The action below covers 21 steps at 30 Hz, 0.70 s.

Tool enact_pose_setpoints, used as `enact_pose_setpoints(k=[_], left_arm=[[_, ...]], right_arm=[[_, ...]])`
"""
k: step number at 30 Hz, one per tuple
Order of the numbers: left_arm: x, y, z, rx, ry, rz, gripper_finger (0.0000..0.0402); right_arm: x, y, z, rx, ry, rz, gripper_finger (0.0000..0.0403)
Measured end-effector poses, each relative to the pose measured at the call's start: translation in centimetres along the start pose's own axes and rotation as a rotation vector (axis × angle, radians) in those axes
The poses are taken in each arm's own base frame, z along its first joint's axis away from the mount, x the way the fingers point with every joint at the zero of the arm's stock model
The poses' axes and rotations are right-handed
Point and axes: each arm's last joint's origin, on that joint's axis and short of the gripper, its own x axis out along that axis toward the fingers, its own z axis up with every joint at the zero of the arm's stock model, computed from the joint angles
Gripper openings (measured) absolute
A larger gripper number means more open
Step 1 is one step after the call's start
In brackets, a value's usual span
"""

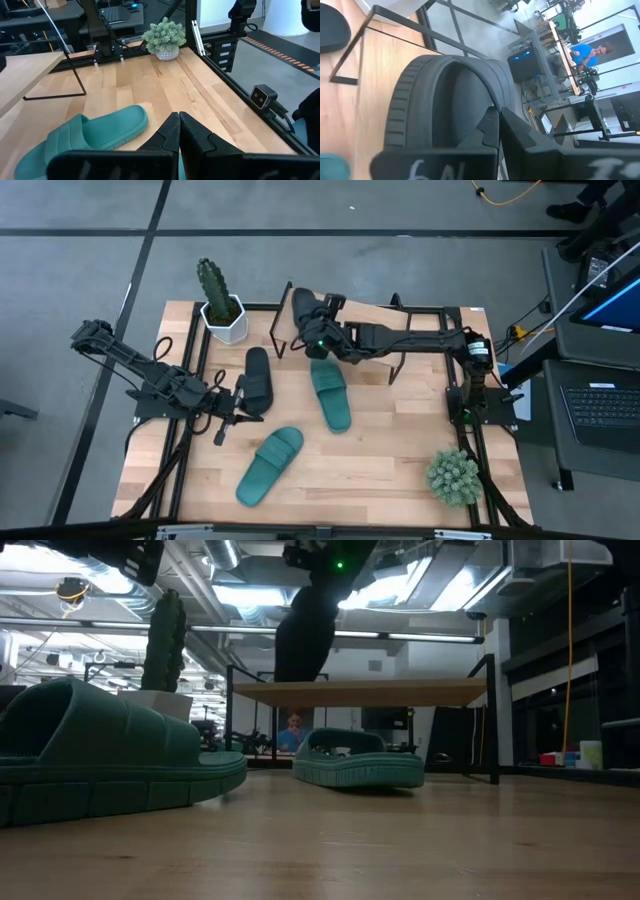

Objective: Pick and place slides into the shelf
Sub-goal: Put the bottom black slide on the shelf

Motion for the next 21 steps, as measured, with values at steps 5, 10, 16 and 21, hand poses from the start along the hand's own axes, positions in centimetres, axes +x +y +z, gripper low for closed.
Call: enact_pose_setpoints(k=[5,10,16,21], left_arm=[[0.0,0.0,0.0,0.001,0.0,0.0,0.0],[0.0,0.0,0.0,0.001,0.0,0.0,0.0],[0.0,0.0,0.0,-0.001,0.0,0.0,0.0],[0.0,0.0,0.0,-0.004,-0.001,0.0,0.0]], right_arm=[[0.8,-0.8,-0.3,0.013,0.012,-0.015,0.0006],[1.6,-1.6,-0.2,0.021,-0.025,-0.013,0.0006],[2.1,-1.5,0.0,0.012,-0.053,0.009,0.0006],[3.2,-0.8,-0.4,-0.008,-0.027,0.013,0.0006]])
